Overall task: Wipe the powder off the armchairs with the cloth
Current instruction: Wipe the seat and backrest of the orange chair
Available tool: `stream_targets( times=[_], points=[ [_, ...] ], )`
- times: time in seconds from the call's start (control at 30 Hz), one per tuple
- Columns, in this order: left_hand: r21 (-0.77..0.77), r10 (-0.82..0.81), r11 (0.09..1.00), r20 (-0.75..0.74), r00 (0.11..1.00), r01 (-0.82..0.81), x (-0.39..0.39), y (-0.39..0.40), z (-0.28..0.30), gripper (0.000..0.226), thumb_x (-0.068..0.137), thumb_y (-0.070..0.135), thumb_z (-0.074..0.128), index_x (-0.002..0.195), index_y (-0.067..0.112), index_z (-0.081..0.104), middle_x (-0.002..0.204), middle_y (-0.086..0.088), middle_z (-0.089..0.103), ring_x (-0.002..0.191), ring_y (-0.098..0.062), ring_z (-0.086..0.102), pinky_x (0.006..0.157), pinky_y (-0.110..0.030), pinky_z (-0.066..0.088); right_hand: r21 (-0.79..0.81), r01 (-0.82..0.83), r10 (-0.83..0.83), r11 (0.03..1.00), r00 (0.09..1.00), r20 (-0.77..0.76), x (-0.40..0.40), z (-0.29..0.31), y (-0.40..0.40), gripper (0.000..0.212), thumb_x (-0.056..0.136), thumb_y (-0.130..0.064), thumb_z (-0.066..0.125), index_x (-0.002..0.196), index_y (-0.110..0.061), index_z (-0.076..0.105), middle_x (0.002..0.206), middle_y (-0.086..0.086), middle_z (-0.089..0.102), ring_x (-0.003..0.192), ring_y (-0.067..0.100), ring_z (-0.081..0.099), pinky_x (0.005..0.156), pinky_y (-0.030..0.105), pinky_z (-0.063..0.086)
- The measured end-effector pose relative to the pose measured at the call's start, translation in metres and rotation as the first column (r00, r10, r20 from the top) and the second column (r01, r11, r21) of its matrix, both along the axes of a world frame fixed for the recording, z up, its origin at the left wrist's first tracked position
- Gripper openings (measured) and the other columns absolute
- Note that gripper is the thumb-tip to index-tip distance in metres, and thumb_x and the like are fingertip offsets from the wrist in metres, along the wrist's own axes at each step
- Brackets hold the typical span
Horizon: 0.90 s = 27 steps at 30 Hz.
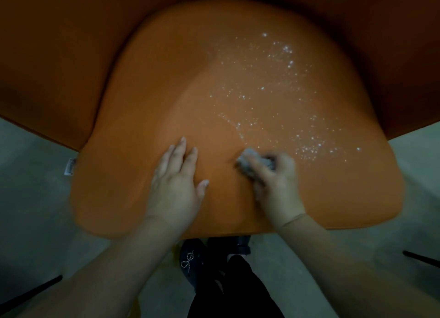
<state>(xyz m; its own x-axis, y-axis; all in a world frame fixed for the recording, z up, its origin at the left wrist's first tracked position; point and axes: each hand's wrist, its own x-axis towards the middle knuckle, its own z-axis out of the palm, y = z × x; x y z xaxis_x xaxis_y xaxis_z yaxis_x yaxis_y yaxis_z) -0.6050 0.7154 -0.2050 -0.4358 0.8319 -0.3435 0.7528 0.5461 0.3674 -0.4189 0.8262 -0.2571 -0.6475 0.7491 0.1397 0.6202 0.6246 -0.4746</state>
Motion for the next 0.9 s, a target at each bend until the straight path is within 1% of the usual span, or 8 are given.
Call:
stream_targets(
  times=[0.1, 0.17, 0.37, 0.5, 0.6, 0.7, 0.77, 0.9],
  points=[
    [-0.006, -0.002, 1.0, -0.017, 1.0, 0.002, 0.001, 0.009, 0.001, 0.073, 0.092, 0.044, 0.056, 0.152, 0.022, 0.021, 0.161, 0.003, 0.002, 0.147, -0.02, 0.0, 0.119, -0.037, 0.008, -0.022, 0.326, -0.325, 0.945, 0.945, 0.042, 0.027, 0.005, 0.03, 0.043, 0.085, 0.0, 0.062, 0.124, -0.018, 0.063, 0.117, 0.009, 0.047, 0.109, 0.031, 0.049, 0.096, 0.045, 0.046],
    [-0.019, 0.003, 1.0, -0.027, 1.0, -0.004, 0.001, 0.014, 0.001, 0.075, 0.091, 0.045, 0.056, 0.152, 0.022, 0.019, 0.161, 0.002, 0.001, 0.147, -0.02, -0.001, 0.119, -0.037, 0.006, -0.073, 0.344, -0.346, 0.936, 0.938, -0.018, 0.016, 0.012, 0.025, 0.051, 0.082, 0.004, 0.063, 0.128, -0.019, 0.061, 0.118, 0.017, 0.044, 0.107, 0.036, 0.047, 0.094, 0.046, 0.046],
    [-0.064, 0.015, 0.998, -0.055, 0.998, -0.019, -0.007, 0.023, 0.002, 0.074, 0.093, 0.046, 0.052, 0.153, 0.026, 0.014, 0.161, 0.003, -0.002, 0.147, -0.02, -0.004, 0.119, -0.042, 0.005, -0.034, -0.061, 0.06, 0.998, 0.998, -0.029, -0.022, 0.013, 0.035, 0.039, 0.087, -0.014, 0.065, 0.126, -0.02, 0.062, 0.112, 0.019, 0.052, 0.099, 0.036, 0.052, 0.082, 0.043, 0.05],
    [-0.071, 0.033, 0.997, -0.067, 0.997, -0.038, -0.017, 0.027, 0.001, 0.072, 0.094, 0.046, 0.051, 0.153, 0.028, 0.013, 0.161, 0.005, -0.003, 0.147, -0.019, -0.005, 0.118, -0.043, 0.005, -0.045, 0.348, -0.351, 0.936, 0.934, -0.066, -0.006, 0.008, 0.057, 0.044, 0.084, -0.002, 0.065, 0.123, -0.02, 0.065, 0.112, 0.018, 0.05, 0.102, 0.034, 0.047, 0.088, 0.034, 0.042],
    [-0.073, 0.032, 0.997, -0.081, 0.996, -0.038, -0.021, 0.032, 0.001, 0.073, 0.093, 0.047, 0.05, 0.153, 0.028, 0.013, 0.161, 0.005, -0.002, 0.147, -0.019, -0.005, 0.118, -0.042, 0.005, -0.035, 0.204, -0.206, 0.978, 0.975, -0.077, -0.022, 0.01, 0.024, 0.047, 0.079, -0.002, 0.073, 0.122, -0.019, 0.066, 0.108, 0.019, 0.051, 0.098, 0.034, 0.047, 0.084, 0.029, 0.036],
    [-0.075, 0.039, 0.996, -0.077, 0.996, -0.045, -0.021, 0.036, 0.002, 0.073, 0.093, 0.047, 0.051, 0.153, 0.029, 0.013, 0.161, 0.005, -0.002, 0.147, -0.019, -0.005, 0.118, -0.043, 0.006, -0.025, -0.064, 0.062, 0.998, 0.995, -0.079, -0.056, 0.012, 0.033, 0.036, 0.084, -0.013, 0.07, 0.12, -0.018, 0.068, 0.105, 0.017, 0.054, 0.095, 0.032, 0.048, 0.079, 0.033, 0.041],
    [-0.069, 0.03, 0.997, -0.082, 0.996, -0.036, -0.022, 0.037, 0.001, 0.073, 0.093, 0.047, 0.05, 0.153, 0.029, 0.013, 0.161, 0.004, -0.001, 0.147, -0.02, -0.004, 0.119, -0.043, 0.007, 0.005, -0.1, 0.1, 0.995, 0.993, -0.069, -0.07, 0.011, 0.057, 0.037, 0.085, -0.013, 0.07, 0.121, -0.02, 0.067, 0.104, 0.016, 0.054, 0.093, 0.033, 0.05, 0.076, 0.038, 0.047],
    [-0.044, 0.039, 0.998, -0.071, 0.997, -0.042, -0.027, 0.042, -0.002, 0.071, 0.093, 0.046, 0.051, 0.153, 0.028, 0.015, 0.161, 0.003, 0.0, 0.147, -0.02, -0.004, 0.119, -0.044, 0.007, -0.089, 0.265, -0.273, 0.96, 0.956, -0.102, -0.061, 0.011, 0.066, 0.041, 0.086, -0.008, 0.069, 0.124, -0.022, 0.064, 0.108, 0.016, 0.051, 0.099, 0.031, 0.048, 0.082, 0.038, 0.048]
  ],
)
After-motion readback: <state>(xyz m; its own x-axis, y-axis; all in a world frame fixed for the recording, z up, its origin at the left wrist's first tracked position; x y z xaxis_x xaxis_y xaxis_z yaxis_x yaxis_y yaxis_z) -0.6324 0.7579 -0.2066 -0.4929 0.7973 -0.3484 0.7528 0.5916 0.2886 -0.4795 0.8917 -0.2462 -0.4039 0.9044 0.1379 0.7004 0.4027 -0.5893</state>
